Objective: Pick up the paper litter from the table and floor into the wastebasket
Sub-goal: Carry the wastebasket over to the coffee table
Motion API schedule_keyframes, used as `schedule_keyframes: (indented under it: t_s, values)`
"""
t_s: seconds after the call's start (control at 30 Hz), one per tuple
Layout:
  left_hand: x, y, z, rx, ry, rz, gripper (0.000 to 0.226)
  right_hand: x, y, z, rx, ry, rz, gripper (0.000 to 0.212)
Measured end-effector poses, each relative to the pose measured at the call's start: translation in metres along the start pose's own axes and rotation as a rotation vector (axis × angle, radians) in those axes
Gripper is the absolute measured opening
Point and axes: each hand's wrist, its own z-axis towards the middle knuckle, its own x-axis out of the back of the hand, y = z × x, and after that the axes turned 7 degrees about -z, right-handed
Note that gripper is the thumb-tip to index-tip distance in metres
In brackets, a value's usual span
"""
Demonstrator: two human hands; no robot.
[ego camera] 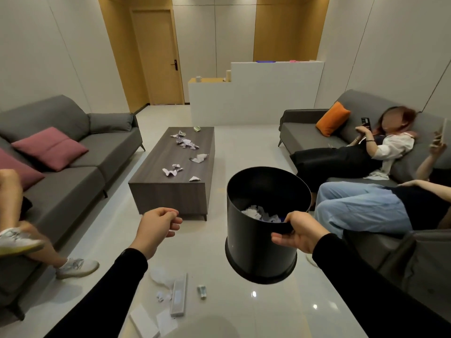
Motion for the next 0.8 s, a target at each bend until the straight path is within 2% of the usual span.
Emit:
schedule_keyframes:
  t_s: [0.07,0.2,0.5,0.8]
  values:
    - [-0.013,0.006,0.049,0.001,-0.021,-0.021,0.019,-0.012,-0.022,0.037,-0.023,0.010,0.028,0.048]
    - [-0.036,0.028,0.143,0.014,-0.059,-0.035,0.019,-0.041,-0.072,0.100,-0.059,0.031,0.047,0.025]
    - [-0.083,0.058,0.310,0.057,-0.132,-0.031,0.019,-0.078,-0.171,0.241,-0.060,0.080,0.032,0.024]
    - [-0.153,0.065,0.482,0.088,-0.057,-0.034,0.017,-0.098,-0.265,0.404,-0.094,0.023,-0.076,0.018]
